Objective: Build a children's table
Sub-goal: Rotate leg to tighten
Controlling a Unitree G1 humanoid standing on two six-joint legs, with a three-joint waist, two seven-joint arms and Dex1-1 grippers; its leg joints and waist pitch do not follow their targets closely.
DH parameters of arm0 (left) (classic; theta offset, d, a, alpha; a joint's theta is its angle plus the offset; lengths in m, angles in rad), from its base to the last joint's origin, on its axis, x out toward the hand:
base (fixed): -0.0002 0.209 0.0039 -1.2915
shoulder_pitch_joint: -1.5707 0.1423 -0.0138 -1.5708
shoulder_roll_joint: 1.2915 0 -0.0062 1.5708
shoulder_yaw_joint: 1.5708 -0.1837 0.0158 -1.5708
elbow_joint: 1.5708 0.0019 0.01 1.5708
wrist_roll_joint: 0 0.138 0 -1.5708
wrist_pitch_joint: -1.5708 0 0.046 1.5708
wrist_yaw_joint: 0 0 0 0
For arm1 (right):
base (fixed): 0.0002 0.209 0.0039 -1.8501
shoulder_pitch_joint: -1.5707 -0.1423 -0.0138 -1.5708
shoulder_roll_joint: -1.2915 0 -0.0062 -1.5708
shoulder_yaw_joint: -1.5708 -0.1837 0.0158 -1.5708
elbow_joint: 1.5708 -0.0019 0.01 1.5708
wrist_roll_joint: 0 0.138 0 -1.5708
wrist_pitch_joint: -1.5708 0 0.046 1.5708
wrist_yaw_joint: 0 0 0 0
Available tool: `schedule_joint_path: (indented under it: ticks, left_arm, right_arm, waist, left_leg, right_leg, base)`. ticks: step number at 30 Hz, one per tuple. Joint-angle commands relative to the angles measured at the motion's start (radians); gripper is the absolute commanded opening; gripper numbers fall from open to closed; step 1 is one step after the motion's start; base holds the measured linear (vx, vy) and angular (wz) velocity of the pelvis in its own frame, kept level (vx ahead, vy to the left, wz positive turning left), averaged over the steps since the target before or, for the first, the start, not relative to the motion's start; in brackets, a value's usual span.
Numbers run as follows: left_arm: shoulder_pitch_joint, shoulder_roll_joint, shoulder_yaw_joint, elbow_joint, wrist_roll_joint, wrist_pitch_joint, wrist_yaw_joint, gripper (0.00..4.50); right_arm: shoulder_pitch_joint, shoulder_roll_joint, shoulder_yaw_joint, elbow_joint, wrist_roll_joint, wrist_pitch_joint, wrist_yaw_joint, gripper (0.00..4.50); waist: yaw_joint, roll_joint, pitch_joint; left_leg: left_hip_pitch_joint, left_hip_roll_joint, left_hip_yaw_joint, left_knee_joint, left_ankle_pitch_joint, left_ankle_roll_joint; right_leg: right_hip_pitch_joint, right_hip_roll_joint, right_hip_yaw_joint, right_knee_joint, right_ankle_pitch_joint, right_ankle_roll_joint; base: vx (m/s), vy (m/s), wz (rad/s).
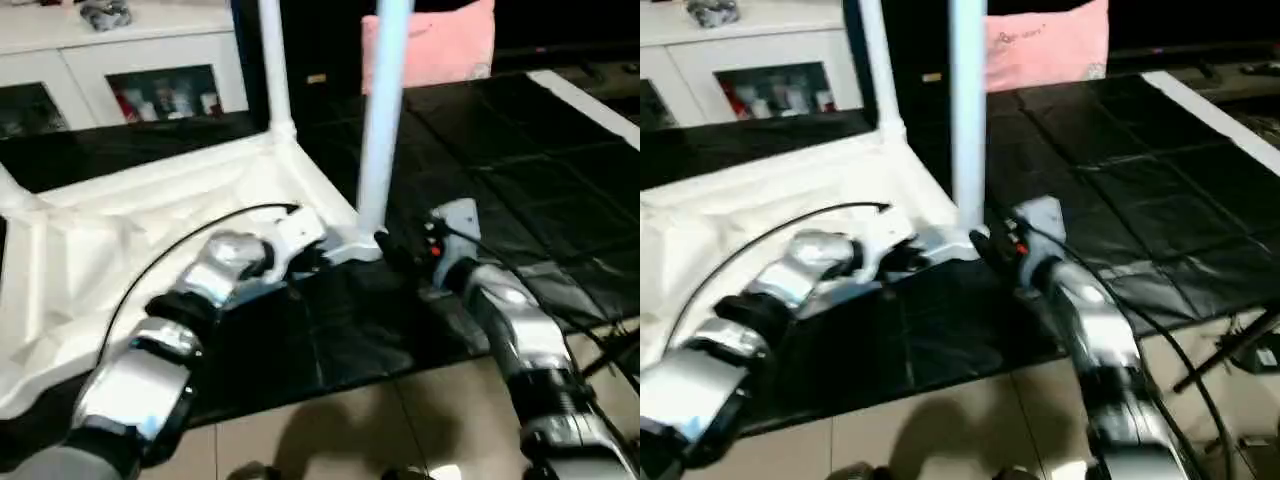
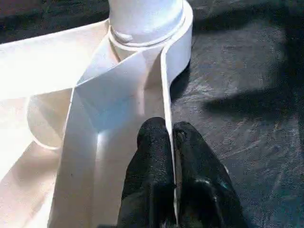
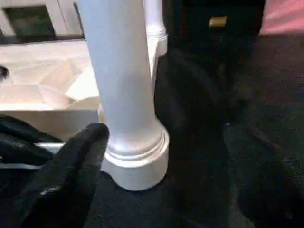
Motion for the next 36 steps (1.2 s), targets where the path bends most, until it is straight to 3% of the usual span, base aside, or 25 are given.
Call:
schedule_joint_path:
  ticks: [1,8,11,12,13,14,15,17,18,19,20,21,22,23,24,25,26,28,30,31,32,33,34,35,36]
  left_arm:
    - [-0.033,0.006,0.047,-0.015,-0.040,-0.008,0.002,0.45]
    - [0.049,0.014,0.208,-0.173,-0.217,0.088,0.008,0.91]
    - [0.215,-0.001,0.293,-0.494,-0.308,0.225,0.107,1.06]
    - [0.243,-0.005,0.307,-0.546,-0.314,0.246,0.133,1.15]
    - [0.297,-0.018,0.329,-0.638,-0.309,0.262,0.192,1.25]
    - [0.297,-0.018,0.329,-0.638,-0.309,0.262,0.192,1.33]
    - [0.389,-0.043,0.365,-0.781,-0.292,0.299,0.281,1.38]
    - [0.469,-0.067,0.390,-0.881,-0.267,0.317,0.340,1.47]
    - [0.564,-0.089,0.412,-0.987,-0.264,0.336,0.387,1.58]
    - [0.612,-0.099,0.422,-1.037,-0.270,0.344,0.408,1.69]
    - [0.654,-0.106,0.428,-1.066,-0.261,0.336,0.425,1.76]
    - [0.755,-0.109,0.418,-1.124,-0.236,0.303,0.444,1.79]
    - [0.764,-0.110,0.417,-1.129,-0.233,0.300,0.445,1.81]
    - [0.812,-0.128,0.419,-1.165,-0.236,0.301,0.474,1.89]
    - [0.812,-0.128,0.419,-1.165,-0.236,0.301,0.474,2.13]
    - [0.829,-0.140,0.411,-1.177,-0.236,0.302,0.489,2.18]
    - [0.839,-0.145,0.403,-1.190,-0.234,0.312,0.499,2.18]
    - [0.861,-0.157,0.374,-1.234,-0.210,0.354,0.532,2.40]
    - [0.858,-0.164,0.363,-1.240,-0.200,0.371,0.557,2.53]
    - [0.852,-0.169,0.363,-1.236,-0.206,0.375,0.568,2.60]
    - [0.848,-0.169,0.362,-1.235,-0.206,0.376,0.571,2.60]
    - [0.847,-0.169,0.362,-1.234,-0.206,0.377,0.572,2.60]
    - [0.841,-0.166,0.362,-1.231,-0.203,0.378,0.573,2.60]
    - [0.832,-0.164,0.363,-1.227,-0.200,0.381,0.576,2.60]
    - [0.825,-0.164,0.363,-1.224,-0.197,0.384,0.578,2.60]
  right_arm:
    - [0.024,0.011,0.001,-0.084,0.012,0.021,-0.019,4.47]
    - [0.144,0.025,-0.005,-0.268,0.020,0.105,-0.103,4.50]
    - [0.222,0.054,-0.012,-0.369,0.007,0.131,-0.164,4.50]
    - [0.232,0.059,-0.013,-0.383,0.006,0.133,-0.171,4.50]
    - [0.251,0.068,-0.016,-0.408,0.013,0.144,-0.180,4.50]
    - [0.251,0.068,-0.016,-0.408,0.013,0.144,-0.180,4.50]
    - [0.283,0.087,-0.029,-0.452,0.019,0.162,-0.210,4.50]
    - [0.306,0.095,-0.039,-0.485,0.023,0.180,-0.231,4.50]
    - [0.338,0.092,-0.041,-0.526,0.028,0.198,-0.247,4.50]
    - [0.355,0.088,-0.041,-0.545,0.030,0.205,-0.252,4.50]
    - [0.368,0.085,-0.041,-0.557,0.032,0.213,-0.254,4.50]
    - [0.386,0.094,-0.057,-0.572,0.045,0.223,-0.266,4.50]
    - [0.387,0.095,-0.059,-0.573,0.046,0.224,-0.268,4.50]
    - [0.389,0.095,-0.060,-0.573,0.054,0.227,-0.263,4.50]
    - [0.389,0.095,-0.060,-0.573,0.054,0.227,-0.263,4.50]
    - [0.381,0.085,-0.047,-0.558,0.049,0.227,-0.248,4.50]
    - [0.377,0.078,-0.038,-0.550,0.042,0.222,-0.240,4.50]
    - [0.369,0.061,-0.016,-0.543,0.027,0.224,-0.232,4.50]
    - [0.367,0.058,-0.011,-0.548,0.029,0.232,-0.237,4.50]
    - [0.368,0.059,-0.010,-0.555,0.031,0.238,-0.241,4.50]
    - [0.368,0.057,-0.008,-0.559,0.029,0.240,-0.240,4.50]
    - [0.369,0.057,-0.007,-0.560,0.028,0.242,-0.239,4.50]
    - [0.369,0.058,-0.006,-0.563,0.028,0.246,-0.239,4.50]
    - [0.369,0.058,-0.007,-0.566,0.029,0.249,-0.240,4.50]
    - [0.369,0.059,-0.007,-0.566,0.030,0.252,-0.240,4.50]
  waist:
    - [-0.001,-0.003,-0.080]
    - [-0.002,-0.004,-0.079]
    - [-0.001,-0.020,-0.077]
    - [-0.005,-0.016,-0.077]
    - [-0.010,-0.025,-0.077]
    - [-0.010,-0.025,-0.077]
    - [-0.009,-0.017,-0.076]
    - [-0.012,-0.019,-0.071]
    - [-0.017,-0.034,-0.066]
    - [-0.014,-0.029,-0.065]
    - [-0.018,-0.035,-0.061]
    - [-0.019,-0.047,-0.060]
    - [-0.022,-0.038,-0.055]
    - [-0.025,-0.044,-0.054]
    - [-0.024,-0.040,-0.056]
    - [-0.024,-0.051,-0.052]
    - [-0.024,-0.047,-0.050]
    - [-0.027,-0.049,-0.046]
    - [-0.030,-0.039,-0.041]
    - [-0.037,-0.034,-0.036]
    - [-0.041,-0.039,-0.033]
    - [-0.037,-0.031,-0.029]
    - [-0.025,-0.027,-0.034]
    - [-0.026,-0.018,-0.038]
    - [-0.026,-0.053,-0.031]
  left_leg:
    - [0.024,0.023,-0.005,-0.070,-0.307,0.043]
    - [0.022,0.025,-0.006,-0.073,-0.321,0.042]
    - [0.018,0.032,-0.006,-0.076,-0.292,0.049]
    - [0.016,0.031,-0.002,-0.074,-0.276,0.061]
    - [0.016,0.033,-0.002,-0.073,-0.274,0.063]
    - [0.016,0.033,-0.002,-0.073,-0.274,0.063]
    - [0.019,0.034,-0.003,-0.073,-0.293,0.053]
    - [0.017,0.036,-0.005,-0.078,-0.310,0.044]
    - [0.014,0.037,-0.004,-0.081,-0.325,0.037]
    - [0.014,0.037,-0.007,-0.084,-0.331,0.036]
    - [0.018,0.034,-0.004,-0.082,-0.363,0.029]
    - [0.015,0.031,-0.007,-0.083,-0.378,0.022]
    - [0.018,0.029,-0.008,-0.086,-0.410,0.011]
    - [0.027,0.024,-0.010,-0.083,-0.453,-0.005]
    - [0.029,0.027,-0.014,-0.084,-0.463,-0.013]
    - [0.034,0.030,-0.016,-0.087,-0.486,-0.020]
    - [0.035,0.031,-0.019,-0.090,-0.498,-0.023]
    - [0.029,0.035,-0.027,-0.099,-0.530,-0.034]
    - [0.044,0.034,-0.026,-0.099,-0.585,-0.046]
    - [0.048,0.029,-0.031,-0.099,-0.628,-0.051]
    - [0.049,0.028,-0.031,-0.100,-0.644,-0.052]
    - [-0.062,0.013,-0.078,-0.167,-0.692,-0.023]
    - [-0.063,0.009,-0.083,-0.191,-0.720,-0.014]
    - [-0.051,0.001,-0.091,-0.187,-0.732,-0.026]
    - [-0.026,-0.035,-0.082,-0.130,-0.674,-0.035]
  right_leg:
    - [0.062,-0.036,0.037,-0.081,-0.298,-0.186]
    - [0.058,-0.035,0.037,-0.077,-0.297,-0.196]
    - [0.061,-0.040,0.040,-0.071,-0.297,-0.194]
    - [0.055,-0.036,0.041,-0.073,-0.292,-0.193]
    - [0.056,-0.033,0.041,-0.072,-0.294,-0.188]
    - [0.056,-0.033,0.041,-0.072,-0.294,-0.188]
    - [0.052,-0.035,0.041,-0.076,-0.354,-0.162]
    - [0.050,-0.033,0.041,-0.083,-0.390,-0.137]
    - [0.049,-0.030,0.041,-0.086,-0.413,-0.119]
    - [0.050,-0.033,0.041,-0.087,-0.431,-0.111]
    - [0.040,-0.028,0.042,-0.097,-0.485,-0.087]
    - [0.040,-0.031,0.041,-0.100,-0.535,-0.056]
    - [0.031,-0.028,0.041,-0.111,-0.591,-0.024]
    - [0.022,-0.026,0.037,-0.122,-0.643,0.005]
    - [0.024,-0.027,0.037,-0.120,-0.641,0.009]
    - [0.020,-0.024,0.036,-0.129,-0.635,0.014]
    - [0.022,-0.025,0.034,-0.129,-0.630,0.013]
    - [0.030,-0.023,0.032,-0.127,-0.615,0.015]
    - [0.021,-0.019,0.032,-0.137,-0.626,0.020]
    - [0.027,-0.017,0.020,-0.147,-0.661,0.034]
    - [0.027,-0.016,0.017,-0.154,-0.676,0.041]
    - [0.120,-0.027,-0.034,-0.082,-0.644,0.035]
    - [0.118,-0.001,-0.012,0.001,-0.429,-0.018]
    - [0.111,-0.013,-0.013,-0.006,-0.409,-0.050]
    - [0.069,-0.056,-0.015,-0.100,-0.623,-0.055]
  base:
    - [0.000,0.000,0.00]
    - [0.000,0.000,0.00]
    - [0.000,0.000,0.00]
    - [0.000,0.000,0.00]
    - [0.000,0.000,0.00]
    - [0.000,0.000,0.00]
    - [0.000,0.000,0.00]
    - [0.000,0.000,0.00]
    - [0.000,0.000,0.00]
    - [0.000,0.000,0.00]
    - [0.000,0.000,0.00]
    - [0.000,0.000,0.00]
    - [0.000,0.000,0.00]
    - [0.000,0.000,0.00]
    - [0.000,0.000,0.00]
    - [0.000,0.000,0.00]
    - [0.000,0.000,0.00]
    - [0.000,0.000,0.00]
    - [0.000,0.000,0.00]
    - [0.000,0.000,0.00]
    - [0.000,0.000,0.00]
    - [-0.084,0.041,0.13]
    - [-0.084,0.041,0.13]
    - [-0.079,0.013,0.41]
    - [-0.009,-0.039,0.62]
